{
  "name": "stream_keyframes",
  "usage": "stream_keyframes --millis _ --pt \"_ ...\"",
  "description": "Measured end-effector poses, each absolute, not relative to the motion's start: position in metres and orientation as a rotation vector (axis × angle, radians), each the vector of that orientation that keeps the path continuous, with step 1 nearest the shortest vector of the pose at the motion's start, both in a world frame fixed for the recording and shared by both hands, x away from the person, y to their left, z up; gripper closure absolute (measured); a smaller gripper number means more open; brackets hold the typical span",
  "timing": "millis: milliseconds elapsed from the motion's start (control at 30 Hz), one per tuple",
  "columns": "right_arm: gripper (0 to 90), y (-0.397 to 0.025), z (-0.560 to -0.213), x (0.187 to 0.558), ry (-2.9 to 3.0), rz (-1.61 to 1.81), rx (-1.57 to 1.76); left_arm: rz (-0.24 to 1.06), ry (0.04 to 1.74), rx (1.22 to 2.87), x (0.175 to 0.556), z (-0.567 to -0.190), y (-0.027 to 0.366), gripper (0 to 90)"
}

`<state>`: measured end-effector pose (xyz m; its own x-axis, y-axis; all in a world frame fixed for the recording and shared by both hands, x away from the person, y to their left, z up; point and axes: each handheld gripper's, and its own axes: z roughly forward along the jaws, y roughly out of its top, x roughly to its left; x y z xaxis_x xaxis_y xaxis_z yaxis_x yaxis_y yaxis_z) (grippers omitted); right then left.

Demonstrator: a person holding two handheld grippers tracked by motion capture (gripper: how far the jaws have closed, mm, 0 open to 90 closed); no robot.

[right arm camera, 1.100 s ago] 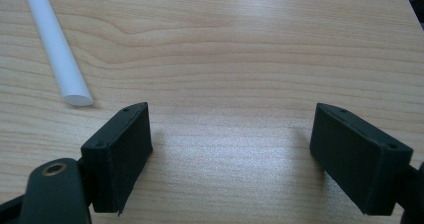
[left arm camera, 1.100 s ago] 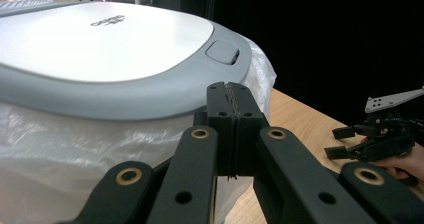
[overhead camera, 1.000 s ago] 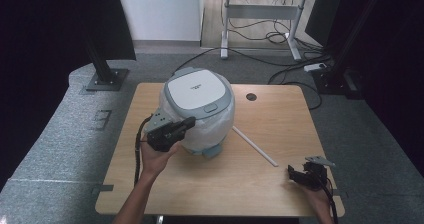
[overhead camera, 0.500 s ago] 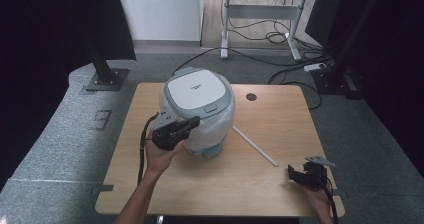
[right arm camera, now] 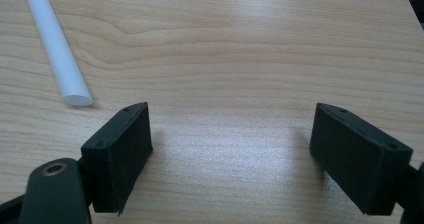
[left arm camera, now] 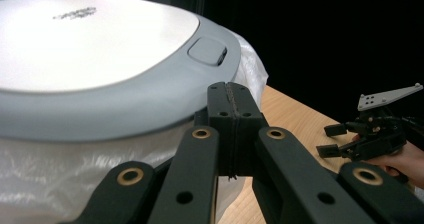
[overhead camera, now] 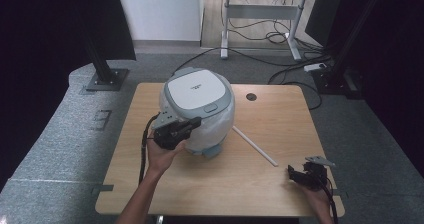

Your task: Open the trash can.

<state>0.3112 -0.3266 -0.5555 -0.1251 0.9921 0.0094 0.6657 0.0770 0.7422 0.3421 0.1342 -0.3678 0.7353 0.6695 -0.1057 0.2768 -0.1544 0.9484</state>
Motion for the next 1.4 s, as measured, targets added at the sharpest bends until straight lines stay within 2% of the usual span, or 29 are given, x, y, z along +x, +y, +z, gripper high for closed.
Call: stream_keyframes --millis 567,1400 --pt "16.6 -0.327 -0.555 0.311 1.849 0.83 1.636 0.433 0.732 1.731 0.349 -0.348 0.125 89.9" --pt "16.6 -0.327 -0.555 0.311 1.847 0.831 1.639 0.45 0.756 1.763 0.374 -0.341 0.105 89.9"
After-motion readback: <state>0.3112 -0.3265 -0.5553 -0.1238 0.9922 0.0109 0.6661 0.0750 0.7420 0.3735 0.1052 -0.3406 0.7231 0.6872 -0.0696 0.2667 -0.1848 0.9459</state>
